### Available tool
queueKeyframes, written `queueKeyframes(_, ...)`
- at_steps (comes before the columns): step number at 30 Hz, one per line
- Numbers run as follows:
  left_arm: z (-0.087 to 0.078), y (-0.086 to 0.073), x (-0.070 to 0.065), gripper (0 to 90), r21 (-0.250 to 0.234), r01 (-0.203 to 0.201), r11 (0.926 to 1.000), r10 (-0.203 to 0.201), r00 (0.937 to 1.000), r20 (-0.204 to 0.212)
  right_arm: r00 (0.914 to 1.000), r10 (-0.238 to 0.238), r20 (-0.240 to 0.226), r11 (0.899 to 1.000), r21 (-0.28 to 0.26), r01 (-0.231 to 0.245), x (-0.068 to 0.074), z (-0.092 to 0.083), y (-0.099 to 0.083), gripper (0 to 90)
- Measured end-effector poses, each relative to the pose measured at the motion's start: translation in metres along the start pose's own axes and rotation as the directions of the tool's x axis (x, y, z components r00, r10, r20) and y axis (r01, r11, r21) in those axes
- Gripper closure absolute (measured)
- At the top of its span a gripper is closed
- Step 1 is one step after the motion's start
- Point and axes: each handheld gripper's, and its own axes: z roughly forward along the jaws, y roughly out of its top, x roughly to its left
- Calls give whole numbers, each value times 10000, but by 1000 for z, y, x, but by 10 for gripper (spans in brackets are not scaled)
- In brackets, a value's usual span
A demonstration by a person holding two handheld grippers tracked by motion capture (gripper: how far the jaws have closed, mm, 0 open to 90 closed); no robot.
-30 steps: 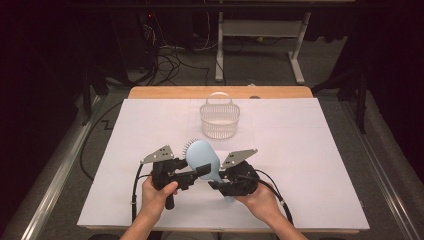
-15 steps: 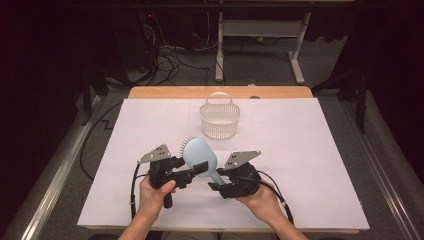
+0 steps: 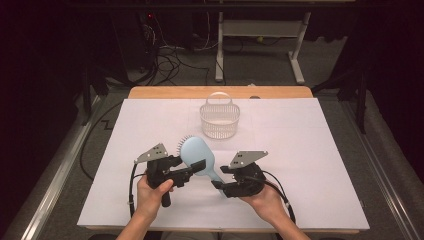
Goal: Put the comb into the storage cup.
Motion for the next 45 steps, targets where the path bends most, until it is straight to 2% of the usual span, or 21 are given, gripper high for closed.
queueKeyframes(30,-9,3,4,511,-333,13,9994,-21,9997,-253,9979,643,-9,9963,-567,-643,-16,-14,-12,397)
queueKeyframes(45,-13,5,6,512,-501,71,9987,-87,9994,-327,9961,800,382,9932,-881,-764,-23,-24,-21,376)
